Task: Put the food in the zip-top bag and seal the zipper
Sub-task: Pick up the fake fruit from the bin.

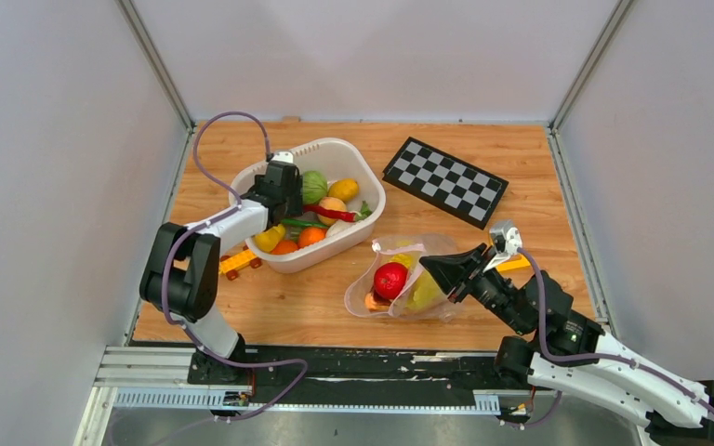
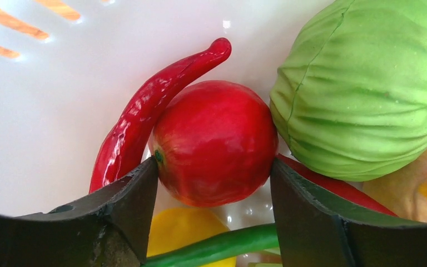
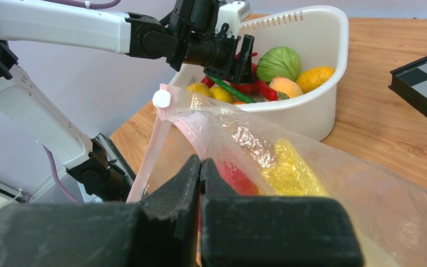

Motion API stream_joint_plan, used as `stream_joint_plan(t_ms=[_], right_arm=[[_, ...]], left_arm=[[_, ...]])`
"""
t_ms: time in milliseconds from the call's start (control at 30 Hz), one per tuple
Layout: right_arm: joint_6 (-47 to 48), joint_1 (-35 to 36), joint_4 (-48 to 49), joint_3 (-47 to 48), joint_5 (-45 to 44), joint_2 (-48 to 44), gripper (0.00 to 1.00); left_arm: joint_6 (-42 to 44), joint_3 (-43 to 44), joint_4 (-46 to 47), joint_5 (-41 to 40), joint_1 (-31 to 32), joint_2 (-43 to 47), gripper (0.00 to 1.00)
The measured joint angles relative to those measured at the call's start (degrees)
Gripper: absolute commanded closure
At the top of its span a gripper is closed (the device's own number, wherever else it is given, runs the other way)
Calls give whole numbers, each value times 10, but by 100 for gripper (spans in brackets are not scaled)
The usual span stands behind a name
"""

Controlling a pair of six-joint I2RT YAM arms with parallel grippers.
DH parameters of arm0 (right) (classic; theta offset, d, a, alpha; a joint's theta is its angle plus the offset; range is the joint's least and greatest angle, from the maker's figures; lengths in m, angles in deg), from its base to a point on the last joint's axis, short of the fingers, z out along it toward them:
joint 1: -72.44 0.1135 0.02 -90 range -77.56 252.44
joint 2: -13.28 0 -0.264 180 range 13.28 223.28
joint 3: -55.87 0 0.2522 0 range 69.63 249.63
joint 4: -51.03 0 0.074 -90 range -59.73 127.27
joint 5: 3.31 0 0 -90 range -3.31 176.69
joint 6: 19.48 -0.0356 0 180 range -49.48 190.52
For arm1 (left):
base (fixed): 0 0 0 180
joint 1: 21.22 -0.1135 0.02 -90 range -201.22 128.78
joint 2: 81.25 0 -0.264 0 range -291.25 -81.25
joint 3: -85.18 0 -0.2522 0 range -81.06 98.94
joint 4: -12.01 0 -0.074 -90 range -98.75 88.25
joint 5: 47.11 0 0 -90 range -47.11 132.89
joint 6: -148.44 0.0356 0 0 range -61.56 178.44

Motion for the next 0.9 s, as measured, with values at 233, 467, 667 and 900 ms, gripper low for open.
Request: stream_joint_plan(t_ms=[233, 467, 667, 900], right_arm=[[2, 0, 0, 0, -1, 3, 99], [2, 0, 1, 0, -1, 11, 99], [1, 0, 1, 0, -1, 19, 99], [1, 0, 3, 0, -2, 22, 99]], left_arm=[[4, -9, 11, 19, -3, 7, 58], [2, -68, 11, 59, -4, 140, 62], [-1, -97, 26, 79, -4, 248, 62], [-16, -144, 23, 167, -5, 331, 62]])
